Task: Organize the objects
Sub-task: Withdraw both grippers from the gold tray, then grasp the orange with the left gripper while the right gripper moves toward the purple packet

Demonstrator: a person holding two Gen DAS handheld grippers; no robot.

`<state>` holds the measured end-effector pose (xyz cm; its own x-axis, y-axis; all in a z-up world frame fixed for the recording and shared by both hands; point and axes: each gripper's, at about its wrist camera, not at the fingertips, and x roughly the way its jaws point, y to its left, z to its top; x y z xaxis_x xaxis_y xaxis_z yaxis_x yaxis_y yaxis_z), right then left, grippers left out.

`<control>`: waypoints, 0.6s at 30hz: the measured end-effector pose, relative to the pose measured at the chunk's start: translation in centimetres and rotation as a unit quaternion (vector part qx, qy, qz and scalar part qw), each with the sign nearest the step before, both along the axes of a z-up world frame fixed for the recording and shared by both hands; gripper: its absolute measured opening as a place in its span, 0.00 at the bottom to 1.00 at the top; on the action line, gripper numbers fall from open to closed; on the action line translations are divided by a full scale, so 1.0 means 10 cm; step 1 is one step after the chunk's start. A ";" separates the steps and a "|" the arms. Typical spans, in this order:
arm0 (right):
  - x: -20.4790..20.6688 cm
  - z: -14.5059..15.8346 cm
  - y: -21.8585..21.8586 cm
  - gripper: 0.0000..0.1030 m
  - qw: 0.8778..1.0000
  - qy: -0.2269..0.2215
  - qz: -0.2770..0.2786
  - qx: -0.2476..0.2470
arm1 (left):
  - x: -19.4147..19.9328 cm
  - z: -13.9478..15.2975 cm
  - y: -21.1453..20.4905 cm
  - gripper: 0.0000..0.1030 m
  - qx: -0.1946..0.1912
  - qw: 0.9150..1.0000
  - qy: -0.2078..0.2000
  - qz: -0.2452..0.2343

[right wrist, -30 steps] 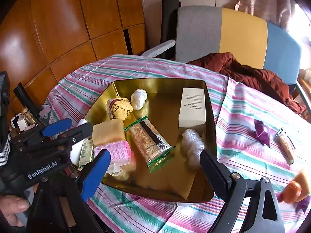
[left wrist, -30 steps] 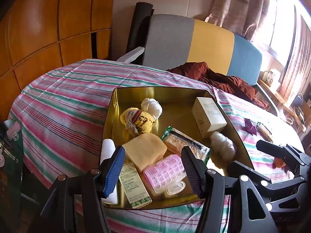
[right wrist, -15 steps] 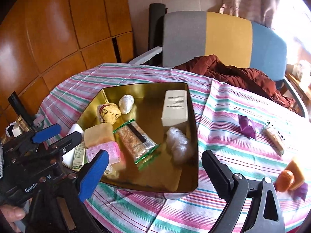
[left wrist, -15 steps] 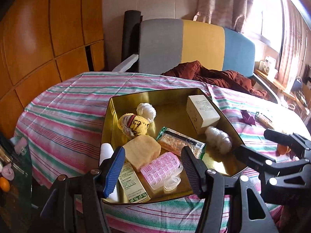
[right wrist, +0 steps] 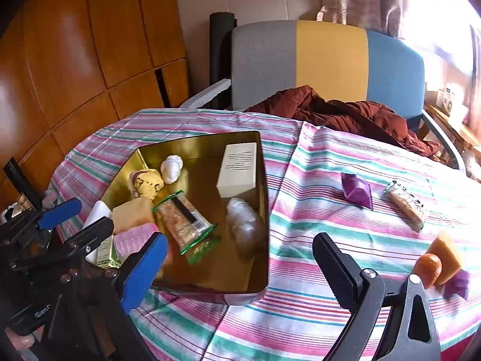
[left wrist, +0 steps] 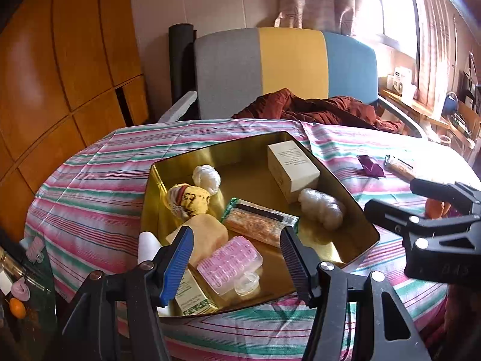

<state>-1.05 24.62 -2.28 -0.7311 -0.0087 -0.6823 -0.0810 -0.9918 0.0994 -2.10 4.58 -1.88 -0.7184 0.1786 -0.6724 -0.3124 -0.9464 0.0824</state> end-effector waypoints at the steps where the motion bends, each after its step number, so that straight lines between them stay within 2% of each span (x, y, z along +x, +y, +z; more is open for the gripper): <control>1: 0.00 0.00 0.03 0.95 1.000 0.000 -0.003 -0.001 | 0.00 0.00 0.02 0.59 -0.002 1.000 0.000 -0.002; 12: 0.12 0.04 0.48 0.95 0.998 0.004 -0.056 -0.005 | 0.04 -0.03 0.23 0.59 -0.013 1.000 0.000 -0.028; 18: 0.27 0.11 0.88 0.95 0.994 0.007 -0.108 0.001 | 0.02 -0.04 0.35 0.59 0.005 0.998 -0.015 -0.053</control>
<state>1.69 33.47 -1.22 -0.7253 0.1504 -0.6718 -0.2901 -0.9518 0.1000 -1.93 8.05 -2.28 -0.6740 0.2597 -0.6916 -0.4133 -0.9085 0.0616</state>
